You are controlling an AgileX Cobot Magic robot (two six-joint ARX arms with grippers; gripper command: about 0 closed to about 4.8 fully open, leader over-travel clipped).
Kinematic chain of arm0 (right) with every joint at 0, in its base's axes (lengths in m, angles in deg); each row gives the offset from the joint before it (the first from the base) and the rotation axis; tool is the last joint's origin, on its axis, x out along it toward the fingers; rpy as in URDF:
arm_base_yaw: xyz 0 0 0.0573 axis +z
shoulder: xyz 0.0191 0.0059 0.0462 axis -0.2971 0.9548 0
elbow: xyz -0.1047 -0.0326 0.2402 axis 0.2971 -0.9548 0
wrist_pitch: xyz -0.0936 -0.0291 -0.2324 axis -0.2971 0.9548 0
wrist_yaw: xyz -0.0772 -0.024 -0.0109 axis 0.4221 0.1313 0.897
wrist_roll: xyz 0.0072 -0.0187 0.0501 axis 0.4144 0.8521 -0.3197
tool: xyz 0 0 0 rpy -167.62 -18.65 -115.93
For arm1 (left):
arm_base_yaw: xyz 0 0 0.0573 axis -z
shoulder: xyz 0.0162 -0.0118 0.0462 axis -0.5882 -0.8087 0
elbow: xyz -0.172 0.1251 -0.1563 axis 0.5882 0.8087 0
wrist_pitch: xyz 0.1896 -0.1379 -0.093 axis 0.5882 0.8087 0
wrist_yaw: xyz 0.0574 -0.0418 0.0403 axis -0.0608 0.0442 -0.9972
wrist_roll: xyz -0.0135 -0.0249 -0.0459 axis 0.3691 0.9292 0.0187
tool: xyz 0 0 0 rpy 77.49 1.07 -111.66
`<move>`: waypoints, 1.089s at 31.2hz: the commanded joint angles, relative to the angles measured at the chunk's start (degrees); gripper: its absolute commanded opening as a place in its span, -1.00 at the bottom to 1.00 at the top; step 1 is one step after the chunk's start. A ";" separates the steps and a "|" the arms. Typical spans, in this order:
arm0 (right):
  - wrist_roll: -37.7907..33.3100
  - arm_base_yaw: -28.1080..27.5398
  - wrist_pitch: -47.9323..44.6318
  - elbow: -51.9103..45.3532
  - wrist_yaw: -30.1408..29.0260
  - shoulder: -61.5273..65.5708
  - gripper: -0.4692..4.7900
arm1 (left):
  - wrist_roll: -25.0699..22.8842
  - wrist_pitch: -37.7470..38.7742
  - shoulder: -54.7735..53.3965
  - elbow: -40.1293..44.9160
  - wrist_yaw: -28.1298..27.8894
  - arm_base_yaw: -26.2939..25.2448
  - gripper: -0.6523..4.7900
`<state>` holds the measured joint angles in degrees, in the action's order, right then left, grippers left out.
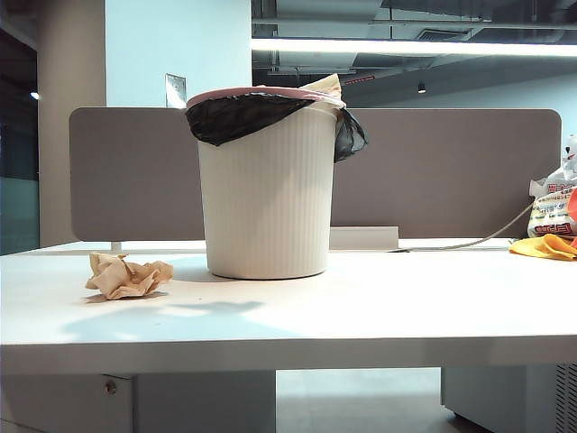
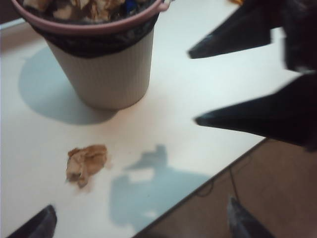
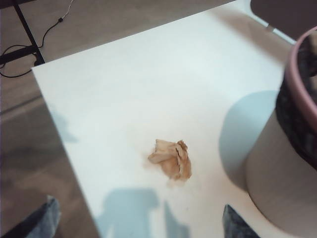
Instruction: Pick up all the trash on the table and put it in the trash can.
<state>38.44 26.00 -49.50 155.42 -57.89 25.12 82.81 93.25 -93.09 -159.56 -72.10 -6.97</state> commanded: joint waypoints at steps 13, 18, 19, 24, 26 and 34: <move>4.20 0.98 -21.68 0.50 -5.44 21.44 0.78 | 2.27 8.85 -0.02 3.17 -11.21 -0.04 1.00; 6.27 1.05 -22.62 3.02 -4.85 26.58 0.77 | 2.25 7.96 -0.15 3.23 -11.19 -0.04 1.00; 6.43 0.96 -22.43 3.91 -4.61 27.47 0.77 | 2.25 7.96 -0.15 3.30 -11.21 -0.04 1.00; 6.71 0.72 -22.62 9.99 -2.40 33.24 0.77 | 1.92 7.98 -0.15 3.45 -11.26 -0.04 1.00; 6.49 0.61 -22.14 12.76 -2.40 35.93 0.77 | 1.86 7.98 -0.15 3.45 -11.26 -0.04 1.00; 5.95 1.03 -18.69 16.35 -2.45 41.27 0.77 | 1.84 8.02 -0.17 3.45 -11.26 -0.04 1.00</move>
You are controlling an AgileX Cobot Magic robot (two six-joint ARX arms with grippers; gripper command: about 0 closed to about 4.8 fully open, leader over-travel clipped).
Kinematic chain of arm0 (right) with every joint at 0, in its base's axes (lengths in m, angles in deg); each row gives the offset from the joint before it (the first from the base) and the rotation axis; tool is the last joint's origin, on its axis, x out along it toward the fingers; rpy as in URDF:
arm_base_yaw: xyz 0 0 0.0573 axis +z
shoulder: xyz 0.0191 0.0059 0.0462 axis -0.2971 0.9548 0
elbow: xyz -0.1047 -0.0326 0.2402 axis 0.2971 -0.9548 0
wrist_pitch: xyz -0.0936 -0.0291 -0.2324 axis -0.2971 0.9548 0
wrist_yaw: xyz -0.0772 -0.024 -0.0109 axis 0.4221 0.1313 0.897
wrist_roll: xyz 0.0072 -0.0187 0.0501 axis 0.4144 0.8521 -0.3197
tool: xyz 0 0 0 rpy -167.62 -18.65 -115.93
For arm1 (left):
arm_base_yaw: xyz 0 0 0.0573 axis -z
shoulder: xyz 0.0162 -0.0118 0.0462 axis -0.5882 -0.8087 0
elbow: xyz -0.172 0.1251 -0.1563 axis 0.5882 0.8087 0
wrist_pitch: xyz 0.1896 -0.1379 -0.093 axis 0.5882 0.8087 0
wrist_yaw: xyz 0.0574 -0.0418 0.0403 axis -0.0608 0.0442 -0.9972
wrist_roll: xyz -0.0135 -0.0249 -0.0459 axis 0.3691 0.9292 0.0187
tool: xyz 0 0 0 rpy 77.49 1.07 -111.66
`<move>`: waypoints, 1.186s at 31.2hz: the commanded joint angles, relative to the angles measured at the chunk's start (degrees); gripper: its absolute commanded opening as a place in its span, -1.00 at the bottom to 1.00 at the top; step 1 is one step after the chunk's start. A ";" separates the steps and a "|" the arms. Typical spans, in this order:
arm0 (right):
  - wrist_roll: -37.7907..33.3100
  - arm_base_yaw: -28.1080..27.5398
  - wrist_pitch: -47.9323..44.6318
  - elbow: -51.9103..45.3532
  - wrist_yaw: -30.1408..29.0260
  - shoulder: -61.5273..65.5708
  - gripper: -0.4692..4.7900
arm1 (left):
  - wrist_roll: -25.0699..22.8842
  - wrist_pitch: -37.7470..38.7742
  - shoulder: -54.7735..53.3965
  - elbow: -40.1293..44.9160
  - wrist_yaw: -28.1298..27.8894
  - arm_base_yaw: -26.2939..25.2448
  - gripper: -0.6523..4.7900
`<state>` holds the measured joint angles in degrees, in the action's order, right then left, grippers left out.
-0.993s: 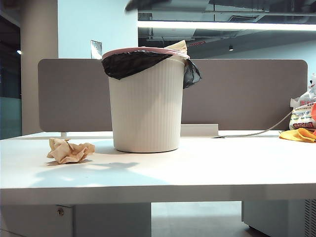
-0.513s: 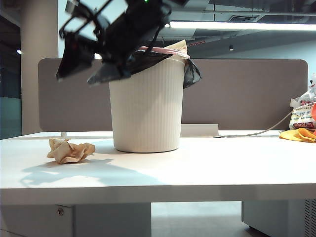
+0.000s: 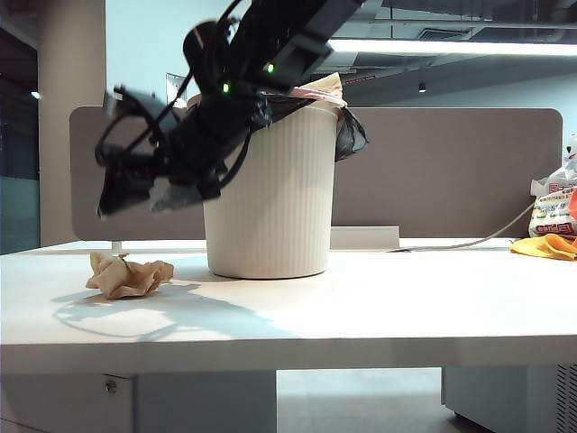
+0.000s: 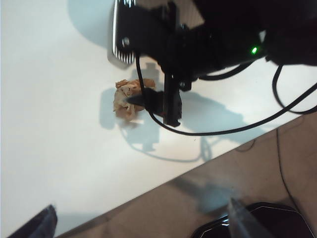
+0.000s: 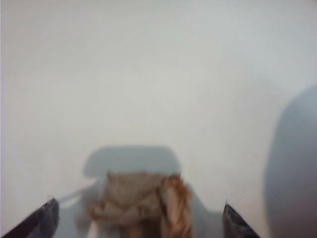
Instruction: Pick up all the trash on the table and put it in the trash can.
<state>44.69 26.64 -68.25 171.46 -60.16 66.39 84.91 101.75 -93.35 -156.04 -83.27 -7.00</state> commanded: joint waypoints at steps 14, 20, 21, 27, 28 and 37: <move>-4.68 0.39 0.44 0.61 -0.33 5.44 0.76 | -0.22 -0.42 0.09 -0.07 -0.04 -0.02 1.00; -5.95 0.28 1.68 0.61 0.04 6.84 -0.37 | -0.26 0.42 0.15 -0.07 -0.04 -0.02 1.00; -6.16 0.26 1.90 0.61 0.28 6.84 -0.62 | -0.24 0.72 0.15 -0.07 -0.04 -0.02 1.00; -6.64 0.35 2.43 1.29 2.38 6.78 -0.85 | -0.28 0.85 0.15 -0.07 -0.04 -0.02 1.00; -6.62 0.28 2.97 1.73 2.40 6.67 -0.85 | -0.33 0.83 0.15 -0.07 -0.04 -0.02 1.00; -5.73 0.13 9.75 10.14 2.23 1.53 -0.85 | -1.27 -0.63 0.20 -0.09 -0.07 -0.02 1.00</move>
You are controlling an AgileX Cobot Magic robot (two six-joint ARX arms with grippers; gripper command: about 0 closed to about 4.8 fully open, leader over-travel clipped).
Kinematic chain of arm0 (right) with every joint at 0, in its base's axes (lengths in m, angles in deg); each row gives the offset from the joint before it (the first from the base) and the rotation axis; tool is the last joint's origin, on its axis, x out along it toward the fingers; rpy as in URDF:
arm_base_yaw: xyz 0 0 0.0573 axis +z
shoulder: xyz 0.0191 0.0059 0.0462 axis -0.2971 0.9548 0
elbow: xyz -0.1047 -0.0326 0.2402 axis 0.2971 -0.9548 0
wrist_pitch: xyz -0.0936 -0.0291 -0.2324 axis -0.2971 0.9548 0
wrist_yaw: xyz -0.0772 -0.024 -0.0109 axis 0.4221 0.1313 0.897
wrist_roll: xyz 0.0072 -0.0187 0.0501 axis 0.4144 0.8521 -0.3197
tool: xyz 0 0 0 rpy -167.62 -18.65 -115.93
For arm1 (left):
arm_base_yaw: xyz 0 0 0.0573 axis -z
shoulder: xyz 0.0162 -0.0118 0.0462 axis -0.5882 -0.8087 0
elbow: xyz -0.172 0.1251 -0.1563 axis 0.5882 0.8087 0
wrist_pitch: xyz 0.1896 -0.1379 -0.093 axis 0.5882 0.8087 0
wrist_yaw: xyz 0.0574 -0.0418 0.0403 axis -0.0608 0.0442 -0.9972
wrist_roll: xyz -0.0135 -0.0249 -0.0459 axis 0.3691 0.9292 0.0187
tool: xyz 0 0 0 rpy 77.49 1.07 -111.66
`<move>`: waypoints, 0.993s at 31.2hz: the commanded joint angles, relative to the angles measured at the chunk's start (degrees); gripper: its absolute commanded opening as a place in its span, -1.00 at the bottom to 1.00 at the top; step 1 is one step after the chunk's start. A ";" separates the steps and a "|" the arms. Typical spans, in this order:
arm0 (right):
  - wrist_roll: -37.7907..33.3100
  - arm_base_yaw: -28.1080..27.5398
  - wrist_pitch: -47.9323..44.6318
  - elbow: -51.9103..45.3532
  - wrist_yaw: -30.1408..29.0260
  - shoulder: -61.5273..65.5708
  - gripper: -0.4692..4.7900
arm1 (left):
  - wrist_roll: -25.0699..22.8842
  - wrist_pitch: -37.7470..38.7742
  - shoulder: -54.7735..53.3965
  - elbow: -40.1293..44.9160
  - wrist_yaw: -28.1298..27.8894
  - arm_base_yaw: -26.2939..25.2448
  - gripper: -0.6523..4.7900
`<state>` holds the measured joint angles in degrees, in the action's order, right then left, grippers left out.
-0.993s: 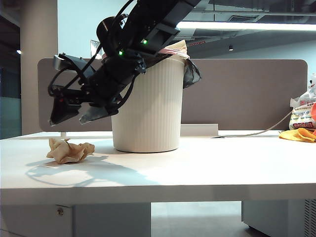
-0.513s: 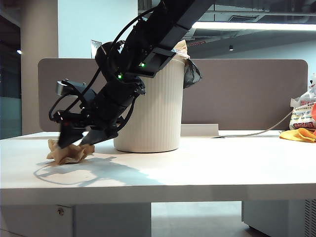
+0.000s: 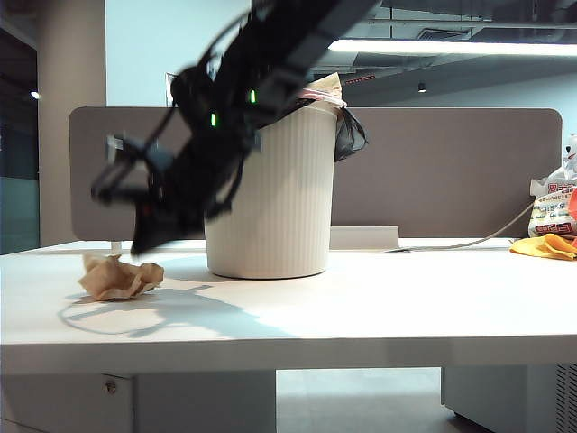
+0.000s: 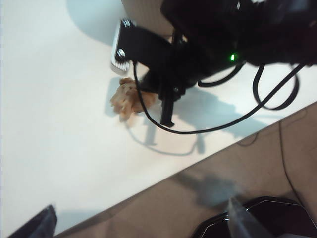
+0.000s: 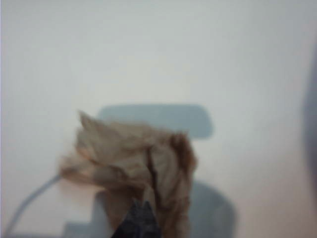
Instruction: Pick up all the trash on the table and put it in the trash can.
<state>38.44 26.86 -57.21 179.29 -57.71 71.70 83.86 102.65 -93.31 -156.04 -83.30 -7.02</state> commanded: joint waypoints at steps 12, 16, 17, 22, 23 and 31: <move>2.99 -1.11 4.70 4.48 -2.84 -7.30 -0.31 | 0.13 -1.84 0.92 -0.11 -0.04 0.00 1.00; 4.35 -0.87 6.58 4.48 -2.58 -6.32 -0.01 | 0.15 -1.88 0.92 -0.11 -0.02 0.00 1.00; 4.35 -0.90 6.49 4.48 -2.54 -5.92 0.13 | 0.17 -1.88 0.92 -0.11 -0.02 0.00 1.00; 4.31 -0.87 5.92 4.48 -0.85 -3.76 0.43 | 0.81 -1.84 0.94 -0.11 0.00 0.00 1.00; 4.26 -0.87 5.79 4.48 -1.01 -3.04 0.49 | 1.03 -1.81 0.94 -0.11 0.00 0.00 1.00; 1.42 -0.87 3.39 4.48 0.15 1.40 1.00 | 1.03 -1.84 0.92 -0.11 0.00 0.00 1.00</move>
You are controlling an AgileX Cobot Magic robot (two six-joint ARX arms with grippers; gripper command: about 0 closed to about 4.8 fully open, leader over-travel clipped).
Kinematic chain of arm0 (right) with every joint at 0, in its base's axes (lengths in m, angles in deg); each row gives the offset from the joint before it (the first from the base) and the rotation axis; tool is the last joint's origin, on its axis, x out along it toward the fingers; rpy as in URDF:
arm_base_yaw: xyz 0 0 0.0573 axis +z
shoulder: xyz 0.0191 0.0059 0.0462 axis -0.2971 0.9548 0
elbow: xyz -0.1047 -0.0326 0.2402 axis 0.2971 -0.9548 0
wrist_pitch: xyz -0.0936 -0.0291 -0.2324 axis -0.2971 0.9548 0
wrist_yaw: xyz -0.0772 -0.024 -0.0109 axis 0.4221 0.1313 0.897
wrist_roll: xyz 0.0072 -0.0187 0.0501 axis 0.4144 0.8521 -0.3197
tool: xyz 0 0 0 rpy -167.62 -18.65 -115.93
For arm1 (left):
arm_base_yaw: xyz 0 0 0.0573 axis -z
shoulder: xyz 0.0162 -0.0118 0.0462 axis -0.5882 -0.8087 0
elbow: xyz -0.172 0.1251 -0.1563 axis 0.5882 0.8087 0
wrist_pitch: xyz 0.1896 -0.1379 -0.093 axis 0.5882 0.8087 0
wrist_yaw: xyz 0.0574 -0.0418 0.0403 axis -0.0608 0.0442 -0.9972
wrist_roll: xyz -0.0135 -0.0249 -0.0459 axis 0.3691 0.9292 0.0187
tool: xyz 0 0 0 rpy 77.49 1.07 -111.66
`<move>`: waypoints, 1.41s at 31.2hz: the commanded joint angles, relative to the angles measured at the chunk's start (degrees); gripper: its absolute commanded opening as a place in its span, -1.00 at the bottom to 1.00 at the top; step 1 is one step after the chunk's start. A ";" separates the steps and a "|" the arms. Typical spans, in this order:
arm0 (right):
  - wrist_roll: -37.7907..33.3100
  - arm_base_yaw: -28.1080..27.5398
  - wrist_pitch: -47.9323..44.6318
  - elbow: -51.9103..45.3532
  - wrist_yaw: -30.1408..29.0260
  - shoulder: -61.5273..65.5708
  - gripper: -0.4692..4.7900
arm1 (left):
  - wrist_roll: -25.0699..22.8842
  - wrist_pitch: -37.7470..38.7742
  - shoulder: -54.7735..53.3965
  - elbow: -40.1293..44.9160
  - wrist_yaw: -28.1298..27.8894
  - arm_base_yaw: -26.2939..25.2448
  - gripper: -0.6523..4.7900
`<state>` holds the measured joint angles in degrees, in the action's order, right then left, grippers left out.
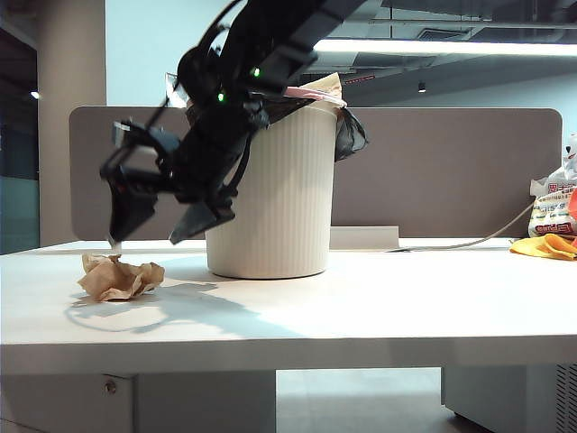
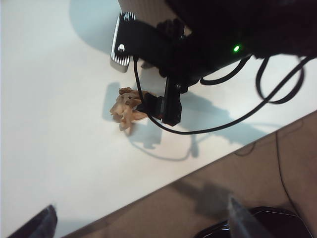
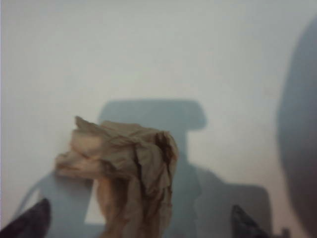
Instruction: Pick up all the trash on the table and put it in the trash can.
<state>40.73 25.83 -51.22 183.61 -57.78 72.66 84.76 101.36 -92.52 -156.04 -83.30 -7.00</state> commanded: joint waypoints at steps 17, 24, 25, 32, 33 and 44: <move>-5.07 0.35 -2.91 0.22 -0.59 4.42 -0.82 | -1.18 -0.79 0.00 -0.09 -0.07 -0.02 1.00; -4.94 -0.09 -2.36 0.24 -0.42 -2.86 -0.84 | -1.20 -4.07 0.00 -0.11 -0.02 -0.02 1.00; -4.74 -0.26 -2.60 0.24 -0.48 -4.46 -0.84 | -1.18 -5.07 0.02 -0.13 -0.02 -0.02 1.00; -1.88 -2.82 -4.81 0.24 0.15 -18.49 -0.84 | -1.16 -14.03 0.39 -0.24 0.52 -0.02 1.00; -1.86 -3.45 -5.18 0.24 0.33 -20.26 -0.84 | -1.16 -16.17 0.42 -0.28 1.22 -0.02 1.00; -1.86 -13.14 -7.63 6.64 3.89 -27.67 -0.84 | 2.08 -36.02 -4.44 -0.70 8.20 0.00 1.00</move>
<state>38.75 13.39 -57.32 189.84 -53.93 44.09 84.95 67.85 -96.21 -156.52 -77.04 -7.00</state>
